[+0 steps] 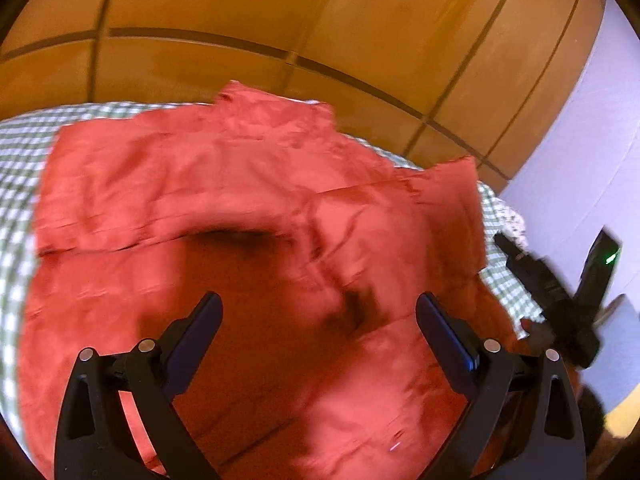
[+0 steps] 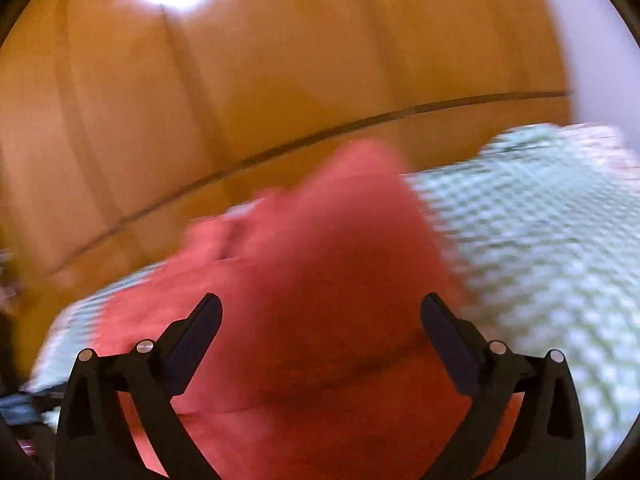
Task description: Fold small clothes
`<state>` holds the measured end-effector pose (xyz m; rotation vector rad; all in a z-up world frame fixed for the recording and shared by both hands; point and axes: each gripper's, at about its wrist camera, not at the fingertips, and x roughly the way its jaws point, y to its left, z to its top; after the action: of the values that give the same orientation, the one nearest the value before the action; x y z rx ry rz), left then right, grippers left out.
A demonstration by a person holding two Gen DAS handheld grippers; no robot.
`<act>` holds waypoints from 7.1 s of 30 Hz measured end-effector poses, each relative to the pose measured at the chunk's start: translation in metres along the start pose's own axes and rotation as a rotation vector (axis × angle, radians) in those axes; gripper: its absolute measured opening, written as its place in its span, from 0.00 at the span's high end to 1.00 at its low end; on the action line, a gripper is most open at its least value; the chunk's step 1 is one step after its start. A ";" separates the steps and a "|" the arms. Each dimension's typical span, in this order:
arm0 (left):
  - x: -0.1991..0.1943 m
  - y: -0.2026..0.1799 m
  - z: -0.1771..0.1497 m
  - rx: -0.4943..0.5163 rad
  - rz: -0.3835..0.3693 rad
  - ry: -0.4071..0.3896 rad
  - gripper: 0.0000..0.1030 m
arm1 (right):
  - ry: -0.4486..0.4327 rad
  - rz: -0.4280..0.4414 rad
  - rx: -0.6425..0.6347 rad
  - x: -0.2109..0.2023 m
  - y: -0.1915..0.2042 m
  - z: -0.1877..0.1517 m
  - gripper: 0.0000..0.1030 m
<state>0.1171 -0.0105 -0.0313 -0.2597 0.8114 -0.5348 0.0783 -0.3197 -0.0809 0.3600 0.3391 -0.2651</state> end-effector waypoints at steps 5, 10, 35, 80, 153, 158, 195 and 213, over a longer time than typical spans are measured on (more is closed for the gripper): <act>0.053 -0.015 0.015 -0.032 -0.026 0.109 0.17 | 0.097 -0.165 0.155 0.022 -0.050 -0.016 0.03; 0.093 -0.018 0.012 -0.124 -0.046 0.217 0.49 | 0.144 -0.142 0.212 0.033 -0.066 -0.030 0.02; 0.011 0.056 0.106 -0.058 0.095 -0.069 0.91 | 0.180 -0.117 0.236 0.047 -0.070 -0.042 0.02; 0.074 0.084 0.035 -0.045 0.144 -0.002 0.49 | 0.036 -0.203 0.056 0.048 -0.012 0.058 0.02; 0.125 0.049 0.059 0.190 0.274 0.028 0.19 | 0.301 -0.136 -0.112 0.183 0.014 0.017 0.02; 0.106 0.041 0.053 0.177 0.300 0.016 0.15 | 0.292 -0.125 -0.096 0.180 0.011 0.018 0.02; -0.129 0.141 -0.067 -0.226 0.250 -0.118 0.15 | -0.127 0.018 0.284 -0.079 -0.150 0.056 0.02; -0.128 0.151 -0.122 -0.372 -0.036 0.079 0.33 | 0.450 0.526 0.290 -0.047 -0.132 -0.091 0.29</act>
<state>0.0069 0.1840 -0.0963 -0.5994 0.9829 -0.4266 -0.0305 -0.3951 -0.1830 0.7820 0.6336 0.2945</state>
